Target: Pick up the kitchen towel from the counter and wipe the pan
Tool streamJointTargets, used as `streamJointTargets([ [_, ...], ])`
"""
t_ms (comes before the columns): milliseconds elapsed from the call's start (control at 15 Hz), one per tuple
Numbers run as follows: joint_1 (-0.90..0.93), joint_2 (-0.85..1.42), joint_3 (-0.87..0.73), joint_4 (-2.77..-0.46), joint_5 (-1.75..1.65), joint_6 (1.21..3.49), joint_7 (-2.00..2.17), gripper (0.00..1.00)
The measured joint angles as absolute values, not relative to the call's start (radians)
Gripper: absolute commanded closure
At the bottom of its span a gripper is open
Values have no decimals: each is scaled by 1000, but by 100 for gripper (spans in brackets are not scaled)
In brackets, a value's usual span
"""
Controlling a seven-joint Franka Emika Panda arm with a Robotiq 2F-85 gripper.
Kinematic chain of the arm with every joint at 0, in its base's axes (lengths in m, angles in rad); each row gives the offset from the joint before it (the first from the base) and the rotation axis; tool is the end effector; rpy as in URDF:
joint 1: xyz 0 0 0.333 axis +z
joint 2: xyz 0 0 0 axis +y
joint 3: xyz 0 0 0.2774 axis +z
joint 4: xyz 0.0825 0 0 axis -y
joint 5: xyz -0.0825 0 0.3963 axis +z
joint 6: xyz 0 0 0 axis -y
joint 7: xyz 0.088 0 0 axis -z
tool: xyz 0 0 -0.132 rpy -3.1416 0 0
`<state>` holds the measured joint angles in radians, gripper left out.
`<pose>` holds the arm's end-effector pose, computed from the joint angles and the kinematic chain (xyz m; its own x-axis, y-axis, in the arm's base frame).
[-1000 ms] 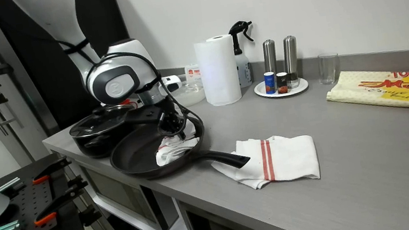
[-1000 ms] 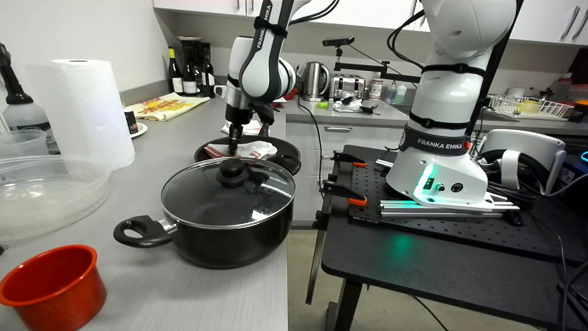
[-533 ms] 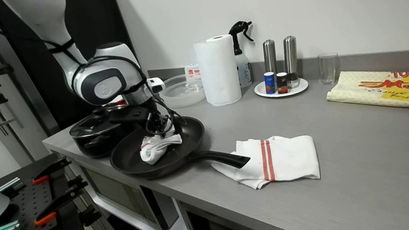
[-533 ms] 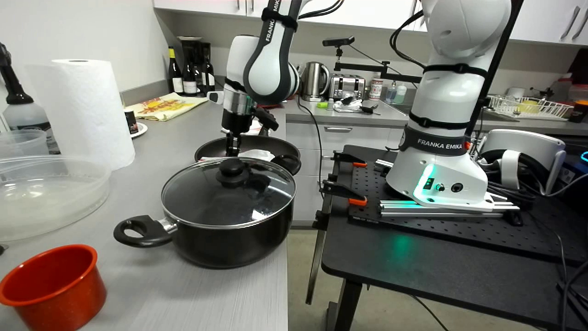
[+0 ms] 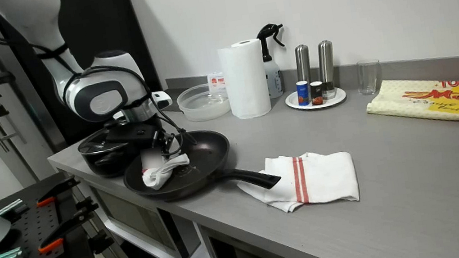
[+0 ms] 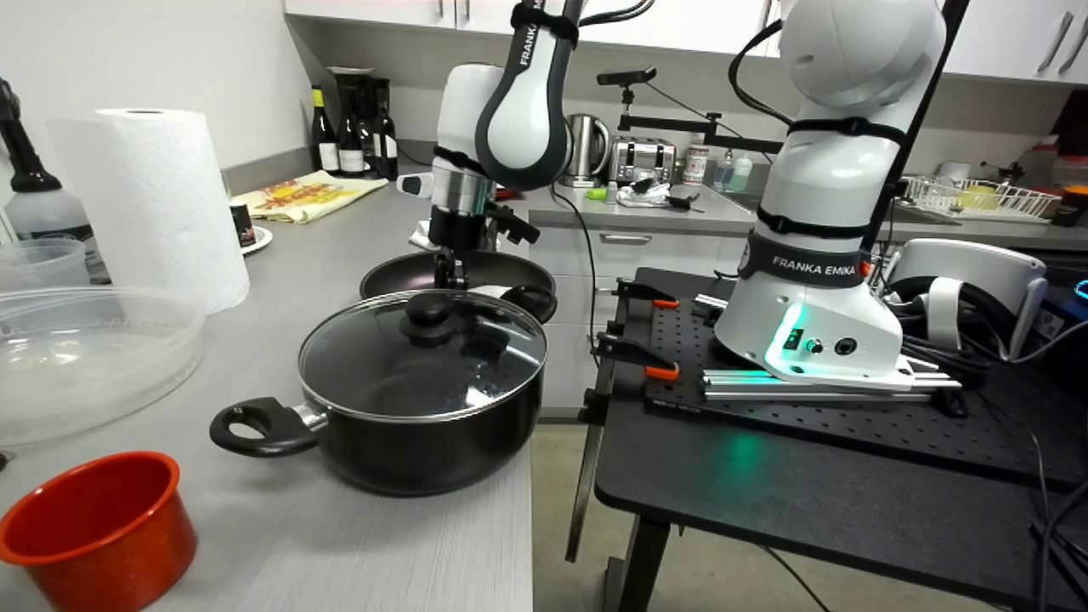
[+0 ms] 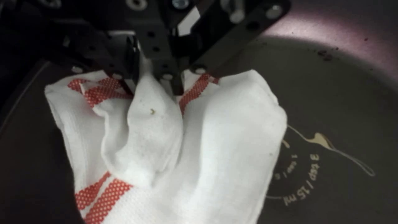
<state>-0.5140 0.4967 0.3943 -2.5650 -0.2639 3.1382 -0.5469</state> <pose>0.4301 0.0067 0.0468 0.7894 0.5783 0.2060 0.5984 -0.7998 -0.0478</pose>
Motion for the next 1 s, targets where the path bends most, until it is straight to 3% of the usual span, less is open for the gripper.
streamJointTargets([
  [1000, -590, 457, 251, -2460, -261, 3141, -525, 96],
])
